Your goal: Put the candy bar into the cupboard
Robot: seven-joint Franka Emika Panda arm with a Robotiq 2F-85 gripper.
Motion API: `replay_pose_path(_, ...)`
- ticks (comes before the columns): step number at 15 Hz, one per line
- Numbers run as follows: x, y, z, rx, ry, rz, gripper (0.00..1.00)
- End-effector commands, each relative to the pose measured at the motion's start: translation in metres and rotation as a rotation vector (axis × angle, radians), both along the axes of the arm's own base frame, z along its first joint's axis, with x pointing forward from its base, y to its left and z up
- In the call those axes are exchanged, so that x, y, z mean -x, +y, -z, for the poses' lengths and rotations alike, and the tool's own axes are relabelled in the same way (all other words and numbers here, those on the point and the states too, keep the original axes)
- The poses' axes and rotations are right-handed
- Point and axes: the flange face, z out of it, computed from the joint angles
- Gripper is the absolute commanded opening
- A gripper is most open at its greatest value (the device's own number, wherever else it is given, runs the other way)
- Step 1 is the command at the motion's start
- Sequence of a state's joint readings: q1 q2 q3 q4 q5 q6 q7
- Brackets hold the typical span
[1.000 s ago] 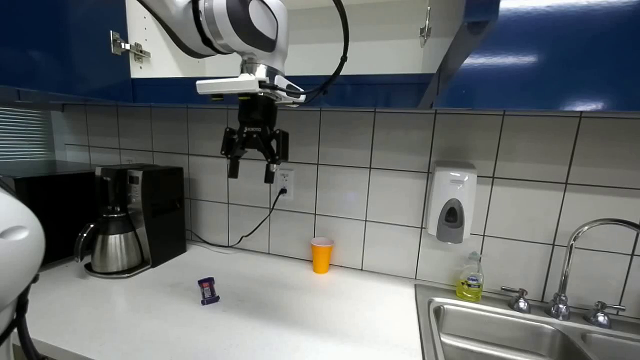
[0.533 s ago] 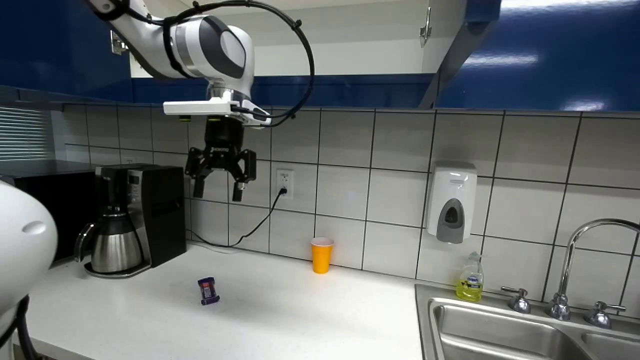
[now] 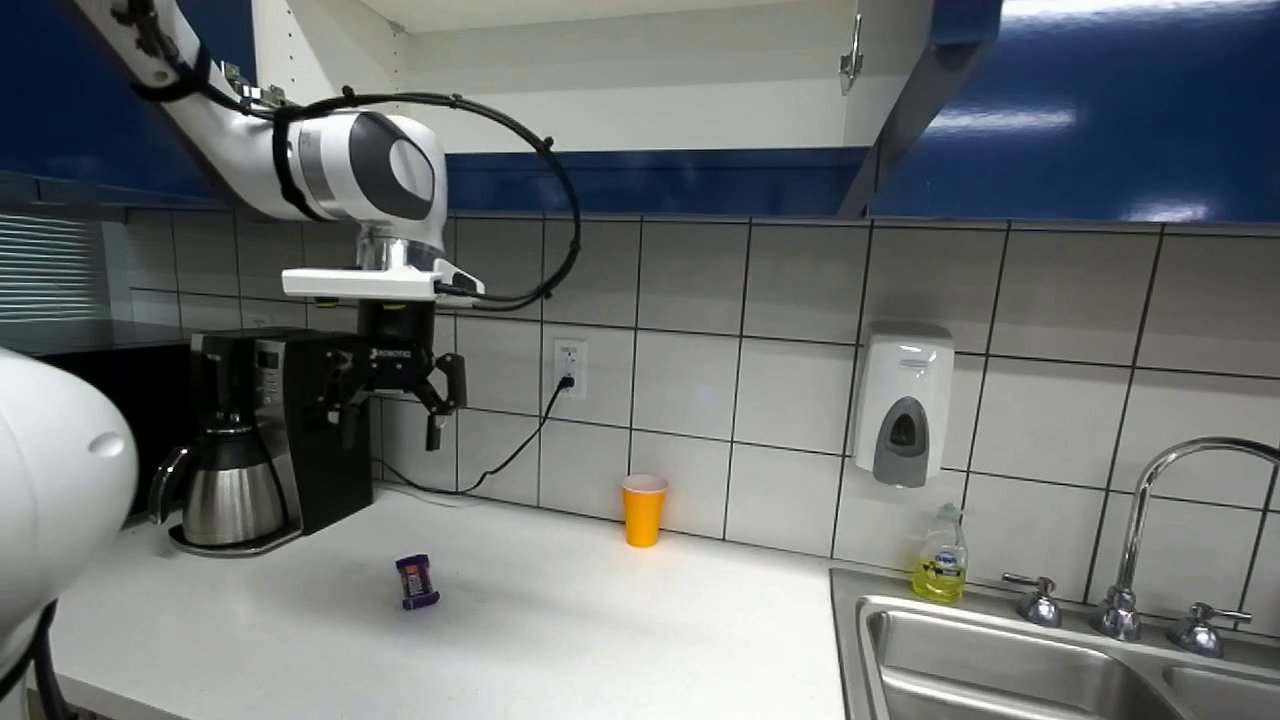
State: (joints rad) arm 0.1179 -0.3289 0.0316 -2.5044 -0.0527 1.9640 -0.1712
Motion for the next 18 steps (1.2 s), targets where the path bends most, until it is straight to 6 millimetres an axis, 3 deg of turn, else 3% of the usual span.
replay_pose_path(1, -0.012, 0.001, 0.035, -0.010, -0.025, -0.128, 1.00)
replay_pose_path(6, -0.034, -0.006, 0.098, -0.044, -0.014, -0.203, 1.00)
replay_pose_path(11, -0.048, 0.004, 0.158, -0.057, 0.011, -0.258, 1.00)
replay_pose_path(15, -0.064, 0.021, 0.193, -0.052, 0.012, -0.286, 1.00)
replay_pose_path(18, -0.077, 0.035, 0.207, -0.044, 0.009, -0.327, 1.00)
